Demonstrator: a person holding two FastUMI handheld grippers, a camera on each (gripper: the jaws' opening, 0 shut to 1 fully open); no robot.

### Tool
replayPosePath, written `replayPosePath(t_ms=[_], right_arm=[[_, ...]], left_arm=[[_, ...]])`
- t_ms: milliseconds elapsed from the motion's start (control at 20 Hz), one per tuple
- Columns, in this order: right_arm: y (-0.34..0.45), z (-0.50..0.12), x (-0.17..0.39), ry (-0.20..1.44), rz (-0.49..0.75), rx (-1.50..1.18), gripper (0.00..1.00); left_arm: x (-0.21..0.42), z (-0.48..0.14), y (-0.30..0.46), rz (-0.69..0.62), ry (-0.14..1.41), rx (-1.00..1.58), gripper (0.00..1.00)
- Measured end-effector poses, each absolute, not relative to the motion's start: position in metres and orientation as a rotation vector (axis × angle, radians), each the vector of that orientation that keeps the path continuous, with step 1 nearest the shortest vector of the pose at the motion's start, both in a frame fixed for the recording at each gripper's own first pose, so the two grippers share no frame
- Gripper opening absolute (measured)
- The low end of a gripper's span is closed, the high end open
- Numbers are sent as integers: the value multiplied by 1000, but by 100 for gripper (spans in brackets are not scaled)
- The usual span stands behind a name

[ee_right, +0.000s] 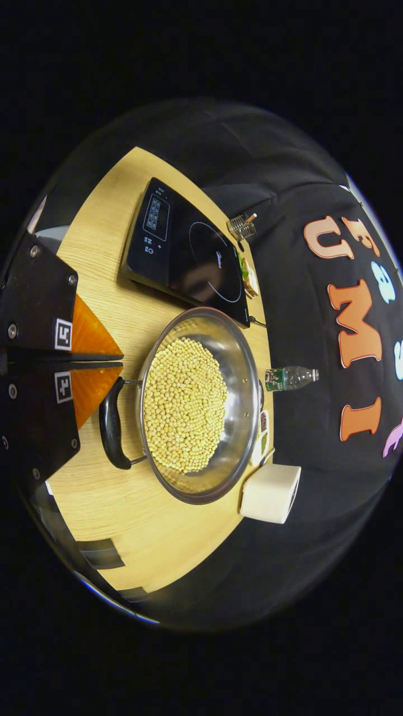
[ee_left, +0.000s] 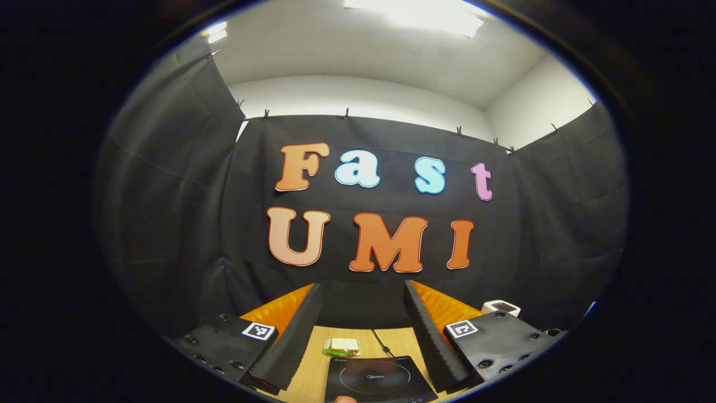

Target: First push the handle of the pot to place it horizontally, then grasp the pot with both hands and set it on the induction cooktop.

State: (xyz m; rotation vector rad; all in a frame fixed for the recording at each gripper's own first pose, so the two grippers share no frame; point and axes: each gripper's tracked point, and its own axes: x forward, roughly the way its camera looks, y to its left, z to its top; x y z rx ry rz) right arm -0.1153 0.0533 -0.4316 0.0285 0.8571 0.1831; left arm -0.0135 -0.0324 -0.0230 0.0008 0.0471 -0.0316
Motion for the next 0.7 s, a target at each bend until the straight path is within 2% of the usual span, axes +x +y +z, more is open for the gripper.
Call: replayPosePath(t_ms=[150,200,550,700], right_arm=[[50,-432,-115,854,179,4,0],[47,-433,-114,857,176,5,0],[18,-434,-110,859,118,22,0],[2,-436,-103,860,85,26,0]], left_arm=[[-16,-25,-40,-47,57,-13,98],[-16,-25,-43,-55,59,-17,95],[-10,-22,-39,-43,52,-4,98],[-5,-29,-43,-47,68,-11,95]])
